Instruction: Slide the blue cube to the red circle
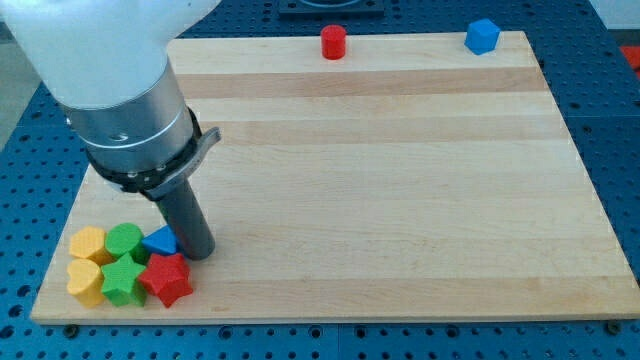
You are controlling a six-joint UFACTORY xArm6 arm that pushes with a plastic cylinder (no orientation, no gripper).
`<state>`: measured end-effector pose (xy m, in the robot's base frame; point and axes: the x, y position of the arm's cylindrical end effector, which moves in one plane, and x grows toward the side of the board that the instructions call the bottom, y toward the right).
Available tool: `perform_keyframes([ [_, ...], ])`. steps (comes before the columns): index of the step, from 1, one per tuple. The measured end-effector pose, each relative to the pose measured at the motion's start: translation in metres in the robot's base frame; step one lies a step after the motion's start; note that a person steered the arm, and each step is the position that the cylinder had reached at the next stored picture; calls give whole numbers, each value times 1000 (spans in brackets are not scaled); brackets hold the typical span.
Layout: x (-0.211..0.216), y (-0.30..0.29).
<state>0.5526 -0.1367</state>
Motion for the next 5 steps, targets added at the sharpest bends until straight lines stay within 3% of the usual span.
perform_keyframes([
  [3, -63, 69],
  [5, -140, 229],
])
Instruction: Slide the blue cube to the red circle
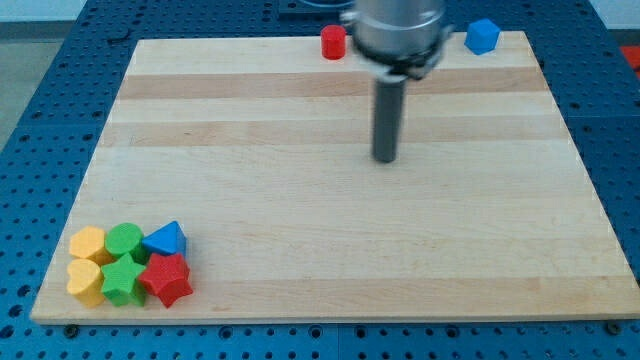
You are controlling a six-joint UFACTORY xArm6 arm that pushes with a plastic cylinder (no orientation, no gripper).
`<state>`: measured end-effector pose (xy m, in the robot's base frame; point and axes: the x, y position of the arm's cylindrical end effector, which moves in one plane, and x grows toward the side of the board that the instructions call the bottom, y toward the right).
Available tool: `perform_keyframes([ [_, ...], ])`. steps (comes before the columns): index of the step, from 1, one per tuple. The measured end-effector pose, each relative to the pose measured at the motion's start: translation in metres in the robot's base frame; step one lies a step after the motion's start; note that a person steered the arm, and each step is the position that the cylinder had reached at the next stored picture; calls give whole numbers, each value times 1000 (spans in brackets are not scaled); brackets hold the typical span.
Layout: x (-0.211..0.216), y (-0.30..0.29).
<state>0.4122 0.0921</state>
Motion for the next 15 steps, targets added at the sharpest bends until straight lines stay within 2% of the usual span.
perform_keyframes([
  [2, -86, 162],
  [3, -143, 229],
  [4, -182, 239],
  [5, -208, 231],
  [6, -209, 192],
  [9, -214, 48],
  [10, -215, 37],
  [12, -208, 110],
  [13, -189, 98],
  [15, -189, 41],
])
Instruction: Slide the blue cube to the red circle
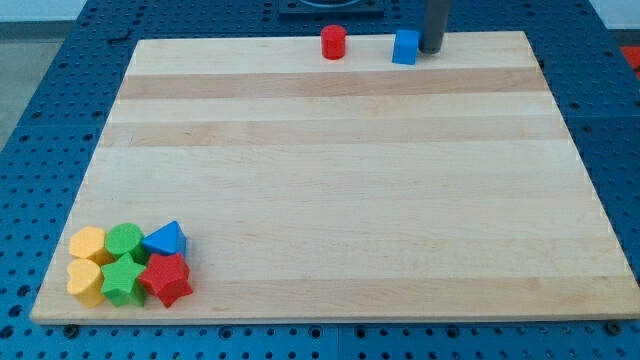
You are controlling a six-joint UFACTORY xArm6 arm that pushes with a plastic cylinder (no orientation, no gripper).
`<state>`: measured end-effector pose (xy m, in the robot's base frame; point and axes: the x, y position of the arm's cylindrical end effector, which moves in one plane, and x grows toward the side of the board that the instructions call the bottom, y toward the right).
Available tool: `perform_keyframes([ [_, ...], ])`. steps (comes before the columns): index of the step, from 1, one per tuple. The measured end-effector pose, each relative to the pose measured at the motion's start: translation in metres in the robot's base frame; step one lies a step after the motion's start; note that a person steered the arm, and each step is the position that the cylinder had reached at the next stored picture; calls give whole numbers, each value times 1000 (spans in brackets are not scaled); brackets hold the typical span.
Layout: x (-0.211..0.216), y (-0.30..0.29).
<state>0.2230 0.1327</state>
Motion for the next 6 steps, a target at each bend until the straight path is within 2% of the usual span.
perform_keyframes([
  [2, -11, -44],
  [3, -11, -46],
  [4, -10, -14],
  [5, 13, -11],
  [6, 23, -36],
])
